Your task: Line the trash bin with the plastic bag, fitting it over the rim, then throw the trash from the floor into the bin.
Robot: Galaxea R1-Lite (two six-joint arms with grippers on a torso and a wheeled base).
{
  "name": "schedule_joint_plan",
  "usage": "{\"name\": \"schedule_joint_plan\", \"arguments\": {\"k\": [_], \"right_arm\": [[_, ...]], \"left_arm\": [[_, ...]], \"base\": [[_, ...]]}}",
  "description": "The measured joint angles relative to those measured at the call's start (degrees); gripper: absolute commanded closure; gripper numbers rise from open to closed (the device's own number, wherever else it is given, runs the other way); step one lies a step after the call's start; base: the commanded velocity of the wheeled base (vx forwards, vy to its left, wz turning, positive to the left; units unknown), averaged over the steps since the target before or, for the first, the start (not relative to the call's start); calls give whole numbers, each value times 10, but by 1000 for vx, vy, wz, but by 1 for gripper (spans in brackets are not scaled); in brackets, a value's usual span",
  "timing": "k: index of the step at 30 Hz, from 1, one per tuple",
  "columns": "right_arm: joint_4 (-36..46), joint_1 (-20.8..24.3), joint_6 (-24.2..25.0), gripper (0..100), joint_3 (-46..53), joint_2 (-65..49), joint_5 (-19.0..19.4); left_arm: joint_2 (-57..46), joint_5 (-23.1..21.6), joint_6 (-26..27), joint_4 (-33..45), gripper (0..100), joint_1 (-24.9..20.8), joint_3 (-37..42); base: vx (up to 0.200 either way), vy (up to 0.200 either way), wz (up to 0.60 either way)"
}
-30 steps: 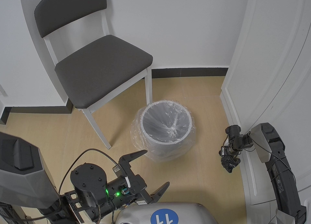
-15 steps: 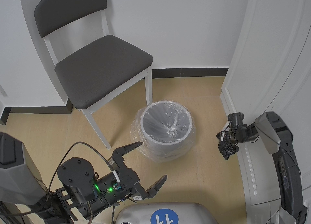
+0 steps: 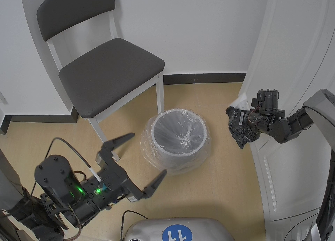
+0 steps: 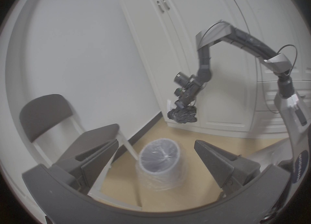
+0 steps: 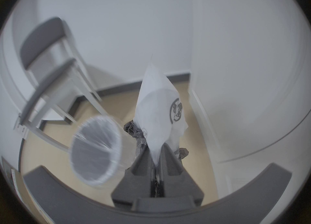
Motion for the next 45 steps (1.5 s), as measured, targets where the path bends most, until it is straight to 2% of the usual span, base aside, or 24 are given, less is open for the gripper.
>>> {"name": "schedule_joint_plan", "arguments": {"k": [8, 12, 16, 23, 29, 33, 37, 40, 45], "right_arm": [[-161, 107, 36, 100, 90, -78, 5], [-198, 153, 55, 100, 91, -67, 4], [-232, 178, 77, 100, 61, -22, 1], [-292, 195, 113, 100, -76, 112, -17], [-299, 198, 118, 100, -226, 235, -25], [-292, 195, 99, 100, -322, 311, -31], [-284, 186, 58, 100, -403, 386, -45], [-275, 180, 25, 100, -434, 430, -54], [-269, 174, 20, 100, -449, 469, -56]], "left_arm": [[-54, 0, 15, 1, 0, 109, -22], [-84, 0, 18, 1, 0, 157, -32], [-108, 0, 18, 1, 0, 190, -38], [-130, 0, 18, 2, 0, 229, -46], [-138, 0, 19, 1, 0, 245, -47], [-139, 0, 19, 1, 0, 250, -47], [-139, 0, 19, 2, 0, 254, -46], [-140, 0, 19, 2, 0, 256, -46], [-140, -1, 19, 2, 0, 256, -44]], "base": [[0, 0, 0], [0, 0, 0], [0, 0, 0], [0, 0, 0], [0, 0, 0], [0, 0, 0], [0, 0, 0], [0, 0, 0], [0, 0, 0]]}}
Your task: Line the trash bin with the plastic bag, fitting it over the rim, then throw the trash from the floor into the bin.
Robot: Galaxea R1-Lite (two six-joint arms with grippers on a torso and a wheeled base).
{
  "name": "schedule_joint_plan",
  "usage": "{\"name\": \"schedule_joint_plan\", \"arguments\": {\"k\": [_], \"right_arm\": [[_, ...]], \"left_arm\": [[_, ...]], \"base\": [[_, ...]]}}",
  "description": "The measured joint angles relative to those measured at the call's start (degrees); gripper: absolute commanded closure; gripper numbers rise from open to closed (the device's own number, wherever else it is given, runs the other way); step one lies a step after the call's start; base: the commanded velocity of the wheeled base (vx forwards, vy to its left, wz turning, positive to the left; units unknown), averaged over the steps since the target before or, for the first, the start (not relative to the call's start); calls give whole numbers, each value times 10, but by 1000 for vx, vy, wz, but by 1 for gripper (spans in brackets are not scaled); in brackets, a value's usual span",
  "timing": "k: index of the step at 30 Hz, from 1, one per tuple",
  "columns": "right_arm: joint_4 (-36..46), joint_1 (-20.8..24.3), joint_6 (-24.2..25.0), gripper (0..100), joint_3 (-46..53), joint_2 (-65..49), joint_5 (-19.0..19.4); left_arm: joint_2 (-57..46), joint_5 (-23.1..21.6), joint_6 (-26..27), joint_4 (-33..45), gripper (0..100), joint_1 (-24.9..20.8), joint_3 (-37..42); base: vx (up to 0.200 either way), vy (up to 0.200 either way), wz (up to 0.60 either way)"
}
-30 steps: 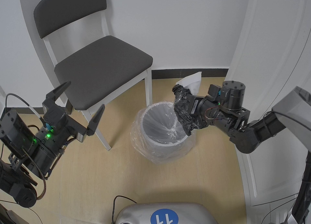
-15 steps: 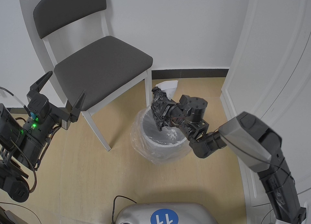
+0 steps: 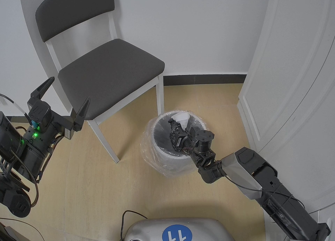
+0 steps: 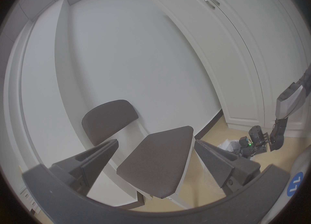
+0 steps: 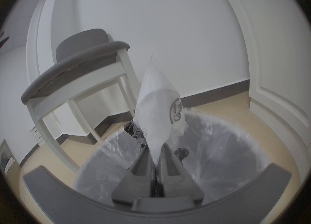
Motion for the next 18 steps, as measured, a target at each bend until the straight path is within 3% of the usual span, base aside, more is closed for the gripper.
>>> {"name": "schedule_joint_plan", "arguments": {"k": [6, 7, 18], "right_arm": [[0, -1, -1, 100, -2, 15, 0], [0, -1, -1, 0, -2, 16, 0], [-24, -1, -11, 0, -3, 7, -8]], "left_arm": [[1, 0, 0, 0, 0, -2, 0], [1, 0, 0, 0, 0, -2, 0], [1, 0, 12, 0, 0, -3, 5]], "base": [[0, 0, 0], [0, 0, 0], [0, 0, 0]]}}
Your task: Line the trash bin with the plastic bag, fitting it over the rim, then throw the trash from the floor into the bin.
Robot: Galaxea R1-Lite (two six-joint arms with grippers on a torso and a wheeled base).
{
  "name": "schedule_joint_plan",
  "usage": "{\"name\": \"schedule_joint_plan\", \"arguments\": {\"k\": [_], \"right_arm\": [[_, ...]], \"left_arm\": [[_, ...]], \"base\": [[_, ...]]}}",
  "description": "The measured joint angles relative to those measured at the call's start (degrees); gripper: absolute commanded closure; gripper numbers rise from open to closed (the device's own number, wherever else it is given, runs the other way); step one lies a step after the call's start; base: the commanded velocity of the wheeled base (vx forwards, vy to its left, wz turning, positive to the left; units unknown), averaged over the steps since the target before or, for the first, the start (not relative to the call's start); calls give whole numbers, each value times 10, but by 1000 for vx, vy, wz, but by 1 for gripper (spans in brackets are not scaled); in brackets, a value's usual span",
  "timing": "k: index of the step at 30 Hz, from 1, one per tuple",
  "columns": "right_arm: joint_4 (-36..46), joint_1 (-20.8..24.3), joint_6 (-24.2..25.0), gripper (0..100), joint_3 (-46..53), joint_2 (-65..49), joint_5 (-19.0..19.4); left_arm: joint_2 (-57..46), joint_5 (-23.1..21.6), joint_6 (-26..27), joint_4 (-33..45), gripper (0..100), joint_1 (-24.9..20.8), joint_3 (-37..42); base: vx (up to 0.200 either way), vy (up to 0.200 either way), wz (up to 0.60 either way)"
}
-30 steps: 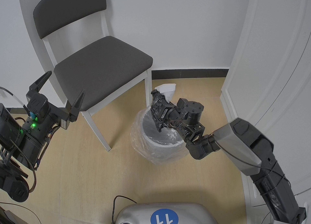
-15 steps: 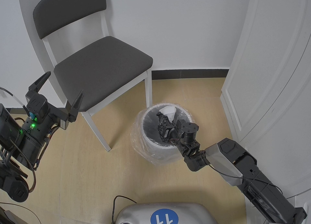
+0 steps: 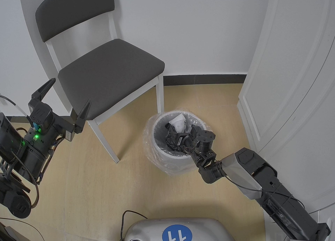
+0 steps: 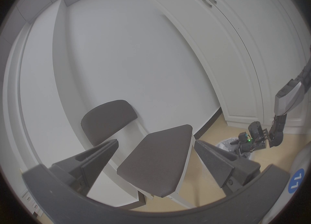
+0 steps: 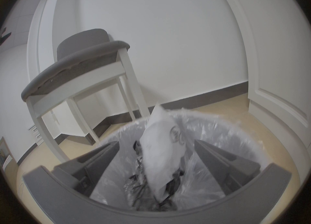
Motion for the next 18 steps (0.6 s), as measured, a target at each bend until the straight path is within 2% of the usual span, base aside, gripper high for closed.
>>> {"name": "schedule_joint_plan", "arguments": {"k": [8, 18], "right_arm": [[-8, -5, -4, 0, 0, -27, -8], [-6, -13, -21, 0, 33, -104, -41]], "left_arm": [[0, 0, 0, 0, 0, 0, 1], [5, 0, -3, 0, 0, 0, -7]], "base": [[0, 0, 0], [0, 0, 0]]}}
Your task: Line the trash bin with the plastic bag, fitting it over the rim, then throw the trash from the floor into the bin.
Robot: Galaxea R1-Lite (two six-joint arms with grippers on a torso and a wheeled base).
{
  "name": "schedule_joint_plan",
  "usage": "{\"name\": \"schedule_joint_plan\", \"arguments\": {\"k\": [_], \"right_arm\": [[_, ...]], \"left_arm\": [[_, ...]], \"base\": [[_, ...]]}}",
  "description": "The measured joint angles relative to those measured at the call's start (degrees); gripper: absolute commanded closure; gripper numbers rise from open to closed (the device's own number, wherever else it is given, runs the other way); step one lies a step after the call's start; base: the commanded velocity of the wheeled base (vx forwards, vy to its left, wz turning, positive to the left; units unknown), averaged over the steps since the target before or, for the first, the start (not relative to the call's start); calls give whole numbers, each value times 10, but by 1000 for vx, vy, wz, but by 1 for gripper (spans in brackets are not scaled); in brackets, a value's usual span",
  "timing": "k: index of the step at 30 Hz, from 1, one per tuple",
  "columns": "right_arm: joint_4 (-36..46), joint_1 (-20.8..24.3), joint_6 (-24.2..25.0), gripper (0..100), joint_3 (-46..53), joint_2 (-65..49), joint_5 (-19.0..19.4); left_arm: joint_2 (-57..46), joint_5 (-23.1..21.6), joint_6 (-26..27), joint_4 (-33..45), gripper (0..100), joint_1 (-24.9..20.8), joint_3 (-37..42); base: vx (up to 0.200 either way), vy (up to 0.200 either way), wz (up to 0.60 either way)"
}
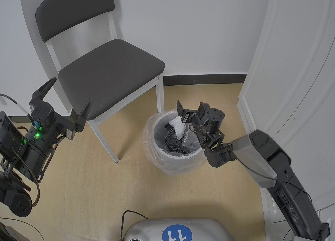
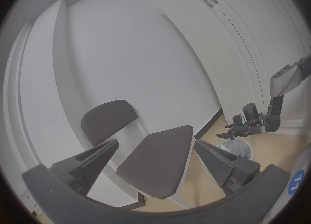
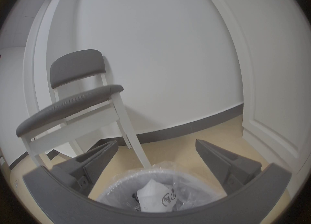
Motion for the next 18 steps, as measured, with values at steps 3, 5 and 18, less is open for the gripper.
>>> {"name": "schedule_joint_plan", "arguments": {"k": [3, 5, 18], "right_arm": [[12, -7, -5, 0, 60, -47, -4], [23, -11, -8, 0, 107, -83, -6], [158, -94, -16, 0, 423, -417, 2]], "left_arm": [[5, 0, -5, 3, 0, 4, -19], [12, -1, -10, 6, 0, 9, -41], [47, 15, -167, 84, 0, 51, -192]], "base": [[0, 0, 0], [0, 0, 0], [0, 0, 0]]}}
